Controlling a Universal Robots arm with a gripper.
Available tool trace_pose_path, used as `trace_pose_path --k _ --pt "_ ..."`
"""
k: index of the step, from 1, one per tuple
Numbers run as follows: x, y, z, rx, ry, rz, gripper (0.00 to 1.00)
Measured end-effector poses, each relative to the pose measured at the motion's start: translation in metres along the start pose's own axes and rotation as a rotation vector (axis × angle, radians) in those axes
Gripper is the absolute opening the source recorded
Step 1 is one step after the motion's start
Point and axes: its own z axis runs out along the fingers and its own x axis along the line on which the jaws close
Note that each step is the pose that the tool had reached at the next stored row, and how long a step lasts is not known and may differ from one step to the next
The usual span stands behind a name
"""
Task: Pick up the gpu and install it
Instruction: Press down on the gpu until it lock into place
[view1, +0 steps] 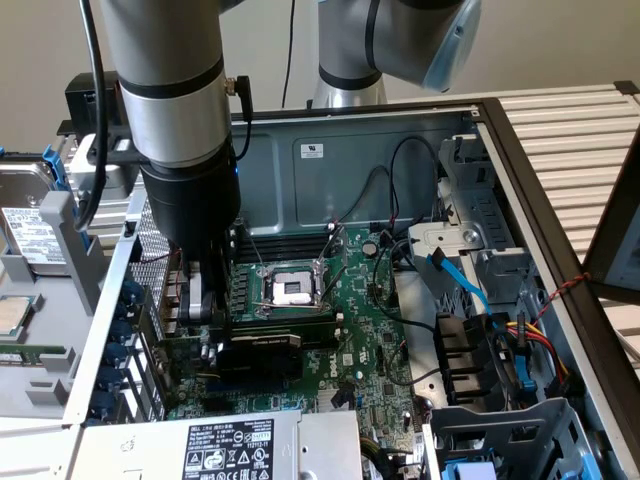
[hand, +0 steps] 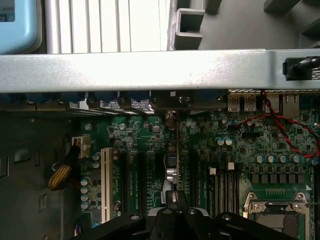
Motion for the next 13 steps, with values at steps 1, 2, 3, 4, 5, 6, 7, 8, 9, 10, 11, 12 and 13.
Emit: trace_pose_path --k 1,2,3,4,5,6,7,8,9,10,11,12,13 --pt "-0.0002 0.0 0.0 0.0 0.0 0.0 0.11" --pt "-0.0002 0.0 0.0 0.0 0.0 0.0 0.11" --pt "-0.0002 0.0 0.0 0.0 0.0 0.0 0.11" --pt "-0.0002 0.0 0.0 0.0 0.0 0.0 0.11" --pt "0.0 0.0 0.0 0.0 0.0 0.0 0.11" --pt "0.0005 0.0 0.0 0.0 -0.0001 0.0 0.11" --pt "0.0005 0.0001 0.0 0.0 0.0 0.0 0.11" --pt "0.0005 0.0 0.0 0.0 -0.0001 0.001 0.11" --pt "0.0005 0.0 0.0 0.0 0.0 0.001 0.11" --pt "0.0005 -0.0001 0.0 -0.0001 -0.0001 0.002 0.11" --pt "0.0006 -0.0001 0.0 -0.0002 -0.0001 0.004 0.11" --pt "0.0006 -0.0002 0.0 -0.0003 -0.0001 0.006 0.11" --pt "0.0006 -0.0003 0.0 -0.0003 -0.0001 0.008 0.11"
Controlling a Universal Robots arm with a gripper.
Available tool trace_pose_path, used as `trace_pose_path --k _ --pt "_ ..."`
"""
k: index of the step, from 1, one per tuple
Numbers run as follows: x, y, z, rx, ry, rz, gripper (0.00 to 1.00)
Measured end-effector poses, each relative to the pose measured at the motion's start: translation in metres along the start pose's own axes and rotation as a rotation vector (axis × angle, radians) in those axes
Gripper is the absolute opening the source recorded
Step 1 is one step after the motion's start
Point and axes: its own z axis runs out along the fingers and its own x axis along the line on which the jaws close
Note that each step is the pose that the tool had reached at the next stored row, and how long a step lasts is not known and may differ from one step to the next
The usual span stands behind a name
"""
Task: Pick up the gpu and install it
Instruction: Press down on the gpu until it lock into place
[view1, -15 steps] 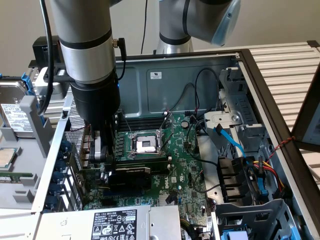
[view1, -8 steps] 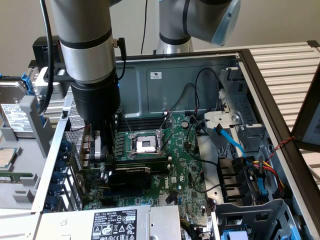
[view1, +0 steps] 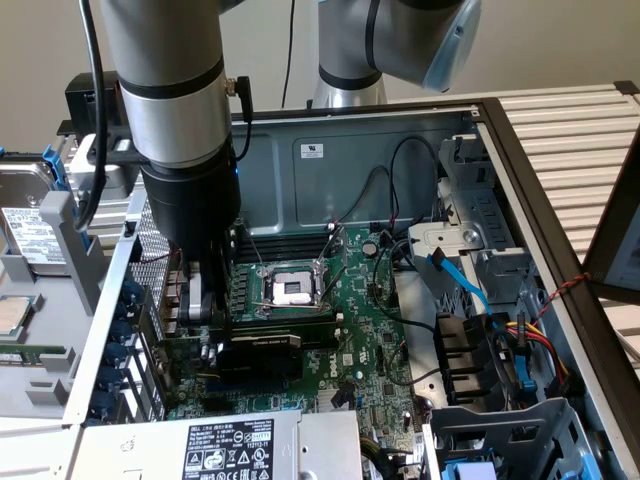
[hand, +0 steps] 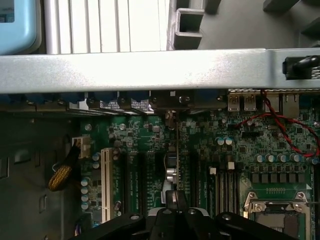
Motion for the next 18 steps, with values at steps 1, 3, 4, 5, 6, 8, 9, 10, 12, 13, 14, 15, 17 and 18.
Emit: trace_pose_path --k 1,3,4,5,6,8,9,10,12,13,14,15,17,18 --pt "0.0 -0.0001 0.0 -0.0001 0.0 0.004 0.11" --pt "0.0001 -0.0002 0.0 -0.0003 0.0 0.013 0.11" --pt "0.0001 -0.0002 0.0 -0.0004 -0.0001 0.019 0.11" --pt "0.0001 -0.0002 0.0 -0.0005 -0.0001 0.024 0.11" --pt "0.0001 -0.0003 0.0 -0.0006 -0.0002 0.028 0.11" --pt "0.0002 -0.0003 0.0 -0.0007 -0.0003 0.032 0.11" --pt "0.0002 -0.0002 0.0 -0.0008 -0.0003 0.032 0.11" --pt "0.0002 -0.0002 0.0 -0.0008 -0.0003 0.032 0.11" --pt "0.0002 -0.0002 0.0 -0.0007 -0.0011 0.032 0.11" --pt "0.0002 -0.0002 0.0 -0.0007 -0.0015 0.032 0.11" --pt "0.0002 -0.0002 0.0 -0.0007 -0.0018 0.032 0.11" --pt "0.0002 -0.0002 0.0 -0.0007 -0.0018 0.032 0.11" --pt "0.0002 -0.0002 0.0 -0.0007 -0.0019 0.032 0.11" --pt "0.0001 -0.0002 0.0 -0.0007 -0.0019 0.032 0.11"
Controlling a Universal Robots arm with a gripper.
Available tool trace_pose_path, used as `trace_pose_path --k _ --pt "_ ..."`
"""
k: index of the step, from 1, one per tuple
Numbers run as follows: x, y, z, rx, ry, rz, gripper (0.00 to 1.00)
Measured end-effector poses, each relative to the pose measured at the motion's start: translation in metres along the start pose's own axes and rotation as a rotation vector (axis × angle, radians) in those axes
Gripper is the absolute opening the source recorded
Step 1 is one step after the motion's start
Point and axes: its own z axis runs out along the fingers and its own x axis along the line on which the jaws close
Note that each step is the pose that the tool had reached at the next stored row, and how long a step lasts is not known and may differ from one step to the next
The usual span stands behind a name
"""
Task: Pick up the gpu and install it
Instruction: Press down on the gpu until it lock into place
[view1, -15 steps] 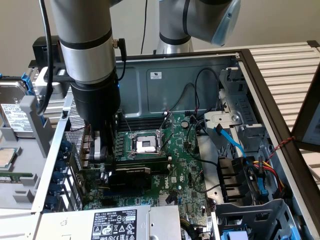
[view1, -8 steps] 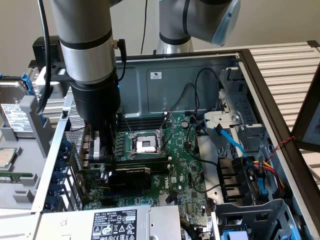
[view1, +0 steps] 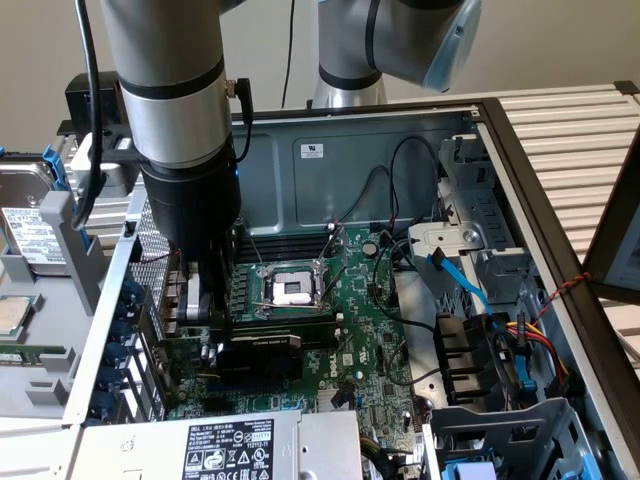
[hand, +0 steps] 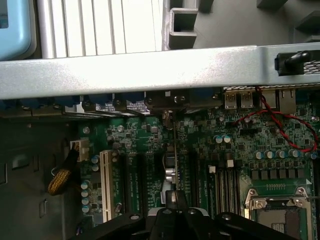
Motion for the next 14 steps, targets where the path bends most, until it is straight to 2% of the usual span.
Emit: trace_pose_path --k 7,11,14 --pt "0.0005 -0.0003 -0.0003 0.0001 -0.0002 0.0 0.11" --pt "0.001 -0.0003 -0.0088 -0.0001 -0.0004 0.0 0.11" --pt "0.0011 0.0002 -0.0088 0.0 -0.0005 0.0 0.11"
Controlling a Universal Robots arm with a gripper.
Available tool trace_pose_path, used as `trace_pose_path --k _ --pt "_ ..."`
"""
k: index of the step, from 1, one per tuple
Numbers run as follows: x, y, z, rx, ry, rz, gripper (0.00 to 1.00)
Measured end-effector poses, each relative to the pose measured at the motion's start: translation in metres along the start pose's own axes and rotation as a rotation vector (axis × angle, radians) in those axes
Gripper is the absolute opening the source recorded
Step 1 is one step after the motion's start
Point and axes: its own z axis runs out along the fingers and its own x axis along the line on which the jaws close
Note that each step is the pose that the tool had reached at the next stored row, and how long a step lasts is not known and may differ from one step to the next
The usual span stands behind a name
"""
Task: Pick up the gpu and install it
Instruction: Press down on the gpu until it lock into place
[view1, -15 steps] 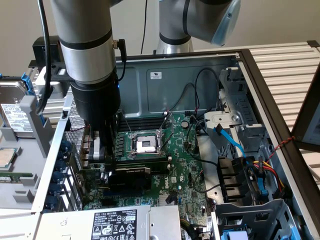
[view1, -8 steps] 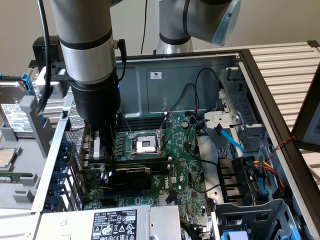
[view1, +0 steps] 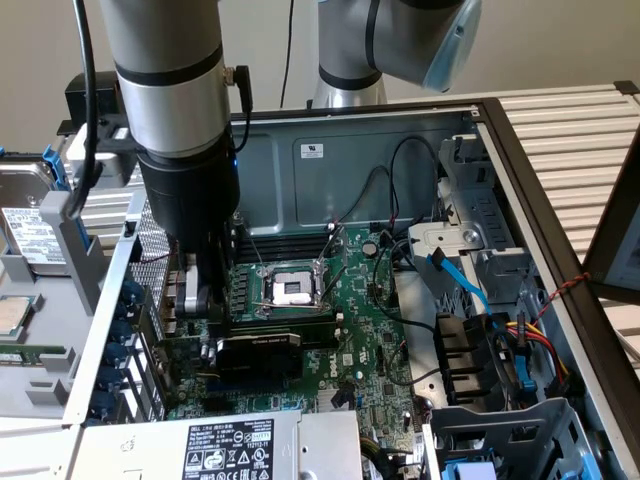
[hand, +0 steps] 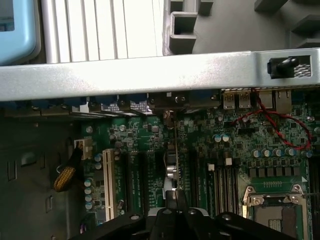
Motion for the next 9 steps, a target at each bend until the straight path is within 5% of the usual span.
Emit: trace_pose_path --k 9 --pt "0.0003 0.0031 0.0015 -0.0009 -0.0083 0.0 0.11"
